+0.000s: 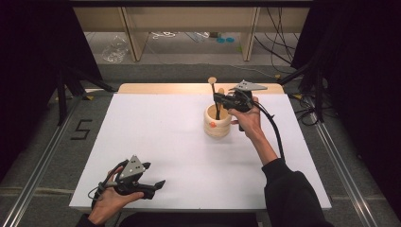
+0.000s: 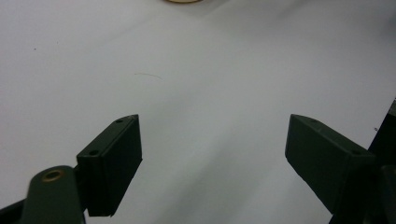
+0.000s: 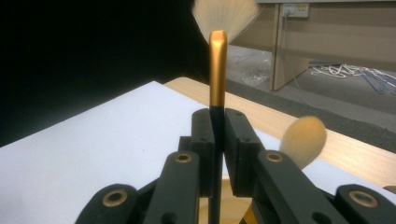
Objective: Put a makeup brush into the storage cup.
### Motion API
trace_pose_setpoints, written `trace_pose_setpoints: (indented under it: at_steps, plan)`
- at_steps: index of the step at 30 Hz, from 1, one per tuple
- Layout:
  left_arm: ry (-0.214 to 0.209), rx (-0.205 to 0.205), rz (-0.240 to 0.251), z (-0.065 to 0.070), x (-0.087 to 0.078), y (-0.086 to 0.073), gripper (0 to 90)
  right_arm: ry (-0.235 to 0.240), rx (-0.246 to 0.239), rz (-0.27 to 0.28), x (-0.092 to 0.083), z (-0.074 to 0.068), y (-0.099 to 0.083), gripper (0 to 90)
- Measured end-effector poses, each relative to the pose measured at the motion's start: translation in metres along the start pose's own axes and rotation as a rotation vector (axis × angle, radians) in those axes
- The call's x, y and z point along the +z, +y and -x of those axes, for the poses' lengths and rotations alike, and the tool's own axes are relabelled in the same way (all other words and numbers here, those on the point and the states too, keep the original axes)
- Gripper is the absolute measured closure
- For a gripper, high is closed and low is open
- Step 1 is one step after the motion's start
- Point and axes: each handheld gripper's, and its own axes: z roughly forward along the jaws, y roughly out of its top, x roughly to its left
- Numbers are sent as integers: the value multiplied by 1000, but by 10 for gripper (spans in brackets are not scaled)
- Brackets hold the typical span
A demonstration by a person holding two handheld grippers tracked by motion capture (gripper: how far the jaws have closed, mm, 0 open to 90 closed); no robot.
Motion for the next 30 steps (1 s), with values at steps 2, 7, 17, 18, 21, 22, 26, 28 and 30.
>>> trace_pose_setpoints:
  at_steps: [2, 7, 17, 18, 21, 22, 26, 28, 30]
  plan:
    - [0, -2, 1, 0, 0, 0, 185, 2, -1, 5, 1, 2, -2, 832]
    - [2, 18, 1, -1, -1, 0, 185, 0, 9, -9, 1, 3, -5, 832]
    - [2, 16, -2, -1, -1, 1, 185, -1, 0, -9, 3, 4, -9, 831]
    - [2, 16, -1, -1, -1, 1, 185, -1, 4, -13, 3, 3, -9, 832]
    - [-1, 14, 3, -1, -1, 0, 185, -3, 5, -15, 3, 4, -11, 831]
    - [-1, 13, 3, -1, -1, 0, 185, -2, 5, -12, 3, 4, -11, 831]
    - [-6, 4, 1, -1, -1, 0, 185, -5, 5, -25, 3, 4, -12, 831]
    - [-3, 0, 4, 0, -1, 0, 185, 2, 9, -29, 3, 4, -12, 830]
    - [-2, 0, 3, 0, -1, 0, 185, 5, 4, -30, 3, 5, -13, 828]
